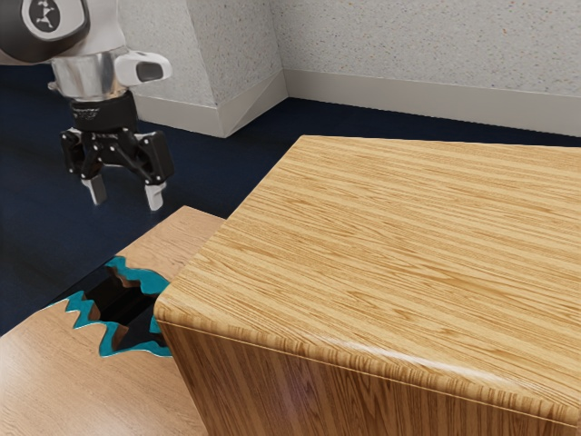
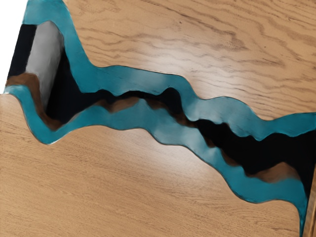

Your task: Pull the drawer handle with one arm to open the drawer

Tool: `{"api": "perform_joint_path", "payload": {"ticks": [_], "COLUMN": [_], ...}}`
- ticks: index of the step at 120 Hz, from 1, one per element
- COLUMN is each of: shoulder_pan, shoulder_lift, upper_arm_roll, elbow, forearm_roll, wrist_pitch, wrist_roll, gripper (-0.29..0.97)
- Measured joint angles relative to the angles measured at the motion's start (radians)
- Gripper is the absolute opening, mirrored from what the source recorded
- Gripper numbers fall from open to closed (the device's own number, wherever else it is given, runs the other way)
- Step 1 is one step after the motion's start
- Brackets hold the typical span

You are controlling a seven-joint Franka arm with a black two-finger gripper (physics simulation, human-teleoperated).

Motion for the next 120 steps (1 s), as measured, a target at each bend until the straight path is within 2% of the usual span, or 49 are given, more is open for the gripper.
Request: {"api": "perform_joint_path", "payload": {"ticks": [14, 26, 41, 60, 74, 80, 91, 97, 120], "shoulder_pan": [-0.001, -0.031, -0.091, -0.031, -0.039, -0.050, -0.055, -0.063, -0.063], "shoulder_lift": [-0.002, -0.087, 0.031, 0.141, 0.150, 0.090, -0.135, -0.218, -0.321], "upper_arm_roll": [0.000, -0.004, 0.038, 0.045, 0.042, 0.035, -0.017, -0.033, -0.061], "elbow": [0.002, 0.103, 0.121, 0.122, 0.113, 0.019, -0.304, -0.428, -0.605], "forearm_roll": [-0.004, -0.022, -0.055, -0.115, -0.131, -0.134, -0.137, -0.136, -0.101], "wrist_pitch": [0.056, 0.070, 0.137, 0.242, 0.291, 0.328, 0.420, 0.472, 0.607], "wrist_roll": [-0.016, -0.027, -0.039, -0.052, -0.058, -0.061, -0.065, -0.066, -0.066], "gripper": [0.68, 0.68, 0.68, 0.68, 0.68, 0.68, 0.68, 0.68, 0.68]}}
